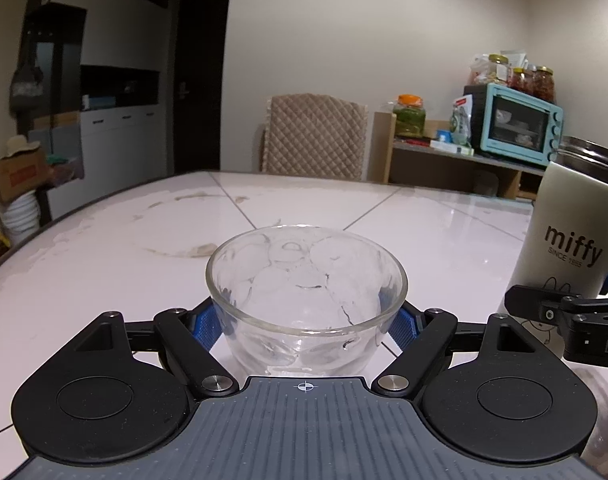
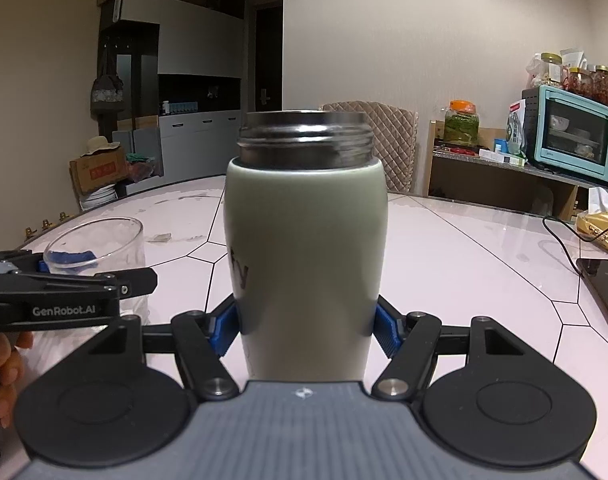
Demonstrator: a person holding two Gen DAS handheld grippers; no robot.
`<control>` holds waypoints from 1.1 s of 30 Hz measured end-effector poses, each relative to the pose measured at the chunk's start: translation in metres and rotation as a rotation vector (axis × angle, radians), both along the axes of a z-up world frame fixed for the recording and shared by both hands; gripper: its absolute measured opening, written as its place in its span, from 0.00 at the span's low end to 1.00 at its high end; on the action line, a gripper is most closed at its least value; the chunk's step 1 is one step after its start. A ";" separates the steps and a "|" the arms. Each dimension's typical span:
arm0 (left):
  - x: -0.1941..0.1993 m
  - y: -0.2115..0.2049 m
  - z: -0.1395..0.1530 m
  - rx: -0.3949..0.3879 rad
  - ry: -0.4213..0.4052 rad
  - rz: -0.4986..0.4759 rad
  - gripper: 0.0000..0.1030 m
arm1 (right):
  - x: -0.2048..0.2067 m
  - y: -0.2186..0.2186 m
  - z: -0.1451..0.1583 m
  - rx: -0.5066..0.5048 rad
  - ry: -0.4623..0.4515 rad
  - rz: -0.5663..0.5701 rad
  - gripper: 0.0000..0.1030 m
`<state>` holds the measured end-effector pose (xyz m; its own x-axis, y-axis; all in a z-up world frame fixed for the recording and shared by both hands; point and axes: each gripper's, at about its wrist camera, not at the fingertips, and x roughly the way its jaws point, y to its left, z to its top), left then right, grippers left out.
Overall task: Unscrew bottle cap and pour
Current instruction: 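Lower the glass toward the table with the left gripper while the right gripper lowers the bottle, then set the glass on the table and open the left gripper while the right gripper releases the bottle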
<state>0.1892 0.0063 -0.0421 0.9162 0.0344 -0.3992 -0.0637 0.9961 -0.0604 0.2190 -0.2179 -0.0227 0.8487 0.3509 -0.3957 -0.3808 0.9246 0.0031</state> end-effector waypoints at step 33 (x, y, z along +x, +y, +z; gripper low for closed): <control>0.000 0.006 -0.004 -0.037 0.017 -0.003 0.82 | -0.008 0.001 -0.008 -0.018 0.003 -0.001 0.68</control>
<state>0.1888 0.0123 -0.0458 0.9092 0.0166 -0.4161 -0.0621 0.9934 -0.0961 0.2112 -0.2164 -0.0307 0.8479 0.3430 -0.4044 -0.3800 0.9249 -0.0123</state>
